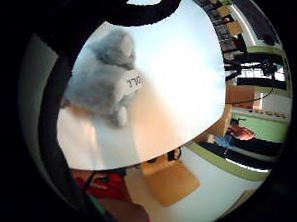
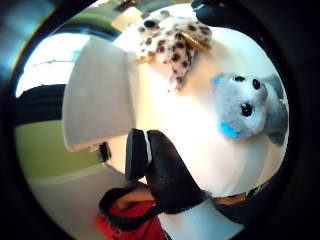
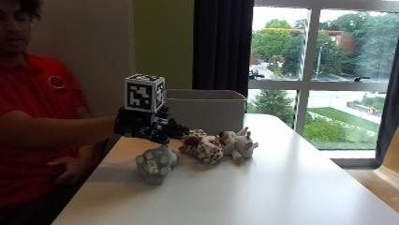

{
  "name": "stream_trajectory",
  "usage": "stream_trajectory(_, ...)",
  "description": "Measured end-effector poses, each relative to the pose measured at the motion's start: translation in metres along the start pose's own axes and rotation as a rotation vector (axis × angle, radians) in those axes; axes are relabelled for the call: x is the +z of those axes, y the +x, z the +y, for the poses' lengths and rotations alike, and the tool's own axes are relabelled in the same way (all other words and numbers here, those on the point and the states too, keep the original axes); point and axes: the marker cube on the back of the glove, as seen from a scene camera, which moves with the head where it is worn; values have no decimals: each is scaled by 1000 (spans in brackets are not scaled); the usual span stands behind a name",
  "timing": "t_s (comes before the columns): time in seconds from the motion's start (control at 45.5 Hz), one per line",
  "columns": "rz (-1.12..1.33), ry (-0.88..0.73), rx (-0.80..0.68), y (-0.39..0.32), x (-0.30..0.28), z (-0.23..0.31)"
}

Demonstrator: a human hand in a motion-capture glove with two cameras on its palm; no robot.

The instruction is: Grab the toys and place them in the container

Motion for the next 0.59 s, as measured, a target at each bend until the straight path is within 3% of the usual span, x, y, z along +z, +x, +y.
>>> stream_trajectory(0.593,-1,0,23,25,9,0)
